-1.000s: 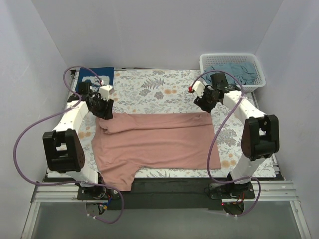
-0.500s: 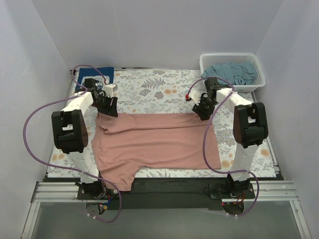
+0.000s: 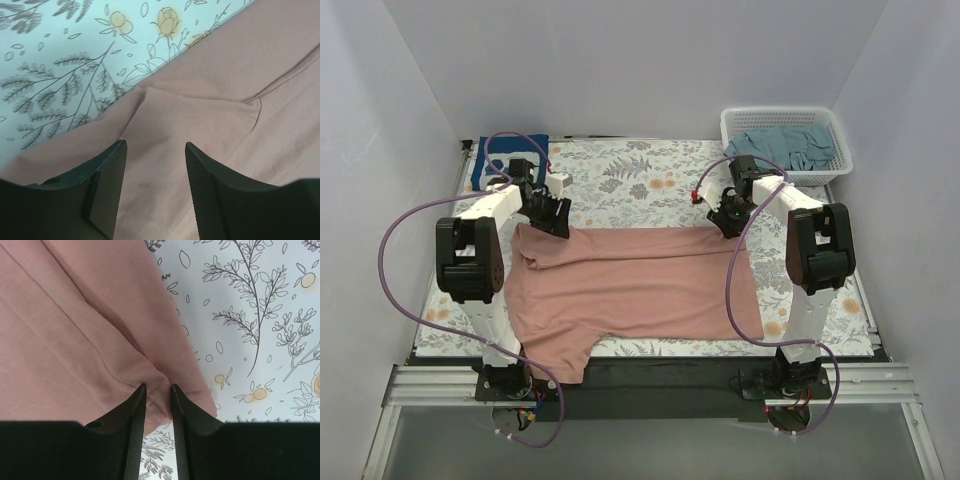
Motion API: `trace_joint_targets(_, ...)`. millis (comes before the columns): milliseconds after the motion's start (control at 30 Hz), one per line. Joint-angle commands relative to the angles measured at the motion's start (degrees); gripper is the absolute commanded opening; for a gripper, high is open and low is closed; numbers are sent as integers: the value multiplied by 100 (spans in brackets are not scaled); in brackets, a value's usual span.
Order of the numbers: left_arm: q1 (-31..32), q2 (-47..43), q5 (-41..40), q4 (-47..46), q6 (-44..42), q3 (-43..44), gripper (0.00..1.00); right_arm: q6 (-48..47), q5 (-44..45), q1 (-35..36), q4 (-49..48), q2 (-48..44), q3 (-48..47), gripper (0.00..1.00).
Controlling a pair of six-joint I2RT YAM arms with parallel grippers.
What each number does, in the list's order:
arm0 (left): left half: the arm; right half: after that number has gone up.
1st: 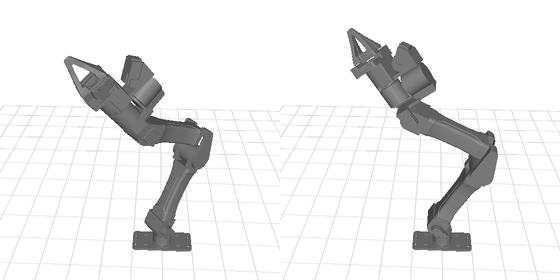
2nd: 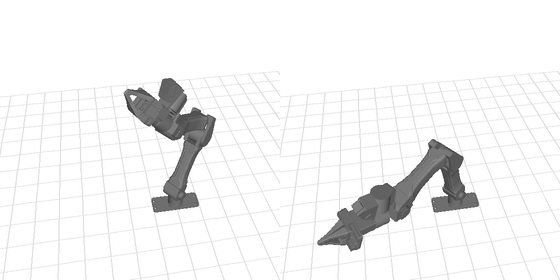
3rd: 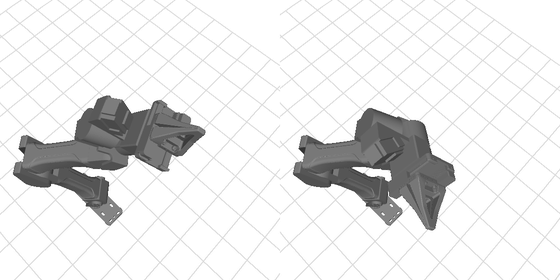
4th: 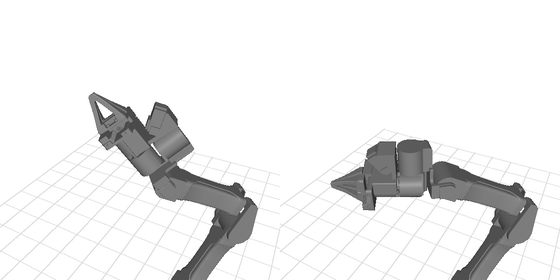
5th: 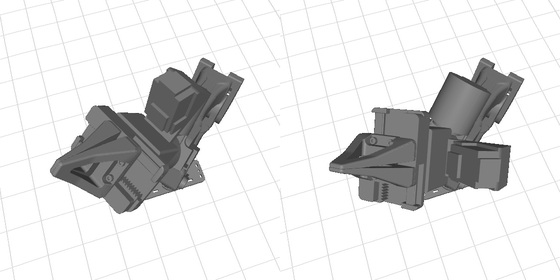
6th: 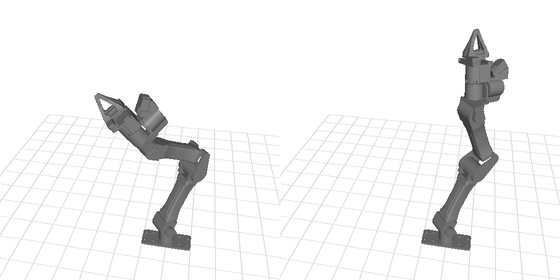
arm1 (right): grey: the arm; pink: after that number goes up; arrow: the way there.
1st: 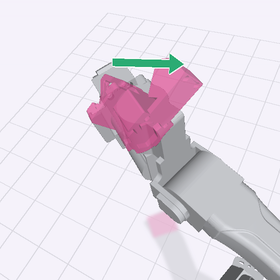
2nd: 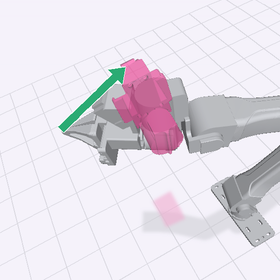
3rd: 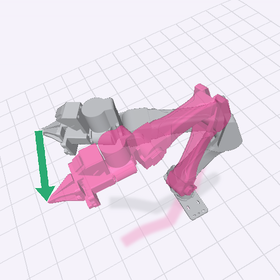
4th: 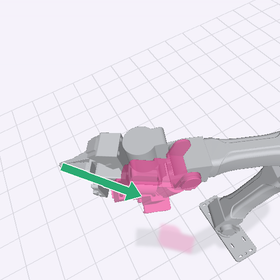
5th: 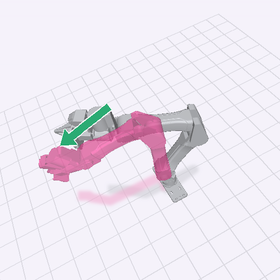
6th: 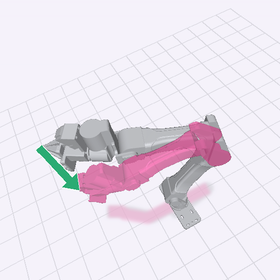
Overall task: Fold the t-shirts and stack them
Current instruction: Fold the tshirt
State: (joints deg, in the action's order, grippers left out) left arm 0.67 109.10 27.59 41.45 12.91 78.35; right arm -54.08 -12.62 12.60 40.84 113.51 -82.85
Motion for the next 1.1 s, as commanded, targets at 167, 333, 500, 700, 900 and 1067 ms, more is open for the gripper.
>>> trace_joint_targets(167,302,340,-167,-181,72,242,49,-181,-126,-3,363,-268,-188,14)
trace_joint_targets(333,329,314,-175,-225,116,287,47,-216,-144,-12,442,-365,-179,1)
trace_joint_targets(500,329,41,-412,-410,124,216,48,-252,-188,-3,477,-462,-179,1)
trace_joint_targets(700,320,287,-554,-287,107,453,52,-252,-179,-12,513,-479,-214,1)
trace_joint_targets(900,329,463,-186,-94,98,541,52,-269,-144,-3,530,-497,-205,1)
trace_joint_targets(1067,329,384,114,117,-34,489,52,-278,-126,-3,530,-480,-249,1)
